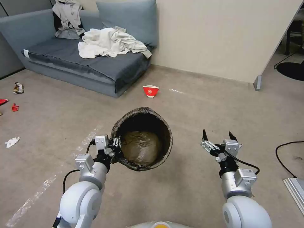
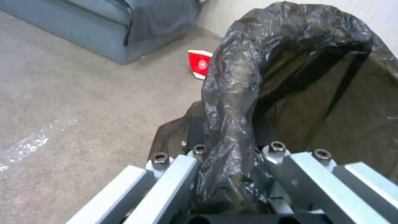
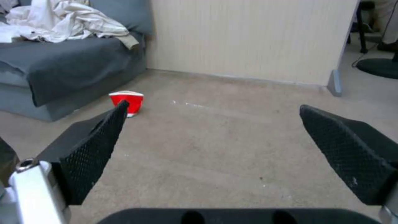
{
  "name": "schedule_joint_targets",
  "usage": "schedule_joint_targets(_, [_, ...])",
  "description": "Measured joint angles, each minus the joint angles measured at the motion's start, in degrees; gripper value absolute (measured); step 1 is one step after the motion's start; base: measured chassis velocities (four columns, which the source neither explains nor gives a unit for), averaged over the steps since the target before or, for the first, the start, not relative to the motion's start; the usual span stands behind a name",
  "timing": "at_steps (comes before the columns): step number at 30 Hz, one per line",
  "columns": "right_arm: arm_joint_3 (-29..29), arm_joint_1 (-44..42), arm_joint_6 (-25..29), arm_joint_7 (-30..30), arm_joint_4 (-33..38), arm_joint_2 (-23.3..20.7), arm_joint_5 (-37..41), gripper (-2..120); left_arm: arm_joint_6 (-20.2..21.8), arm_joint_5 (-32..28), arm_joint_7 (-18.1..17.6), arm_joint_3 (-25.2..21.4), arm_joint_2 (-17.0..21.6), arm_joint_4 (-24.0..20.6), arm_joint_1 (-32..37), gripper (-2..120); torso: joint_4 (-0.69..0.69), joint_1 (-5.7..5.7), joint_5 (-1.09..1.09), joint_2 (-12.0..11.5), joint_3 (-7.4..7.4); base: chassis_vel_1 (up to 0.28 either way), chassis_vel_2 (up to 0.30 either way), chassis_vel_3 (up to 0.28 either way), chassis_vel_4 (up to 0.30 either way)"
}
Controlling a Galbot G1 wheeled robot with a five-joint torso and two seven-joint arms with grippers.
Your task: Pick up the trash can from the floor.
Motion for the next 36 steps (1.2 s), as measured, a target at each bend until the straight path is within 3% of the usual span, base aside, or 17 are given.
schedule_joint_targets(36, [-0.27,0.55,-0.47,0.47,0.3,0.01,-0.14,100,0.67,-1.81,-0.37,-0.87,0.12,-3.53,0.95,6,0.0,0.0,0.0,0.0,0.0,0.0,0.0,0.0,0.0])
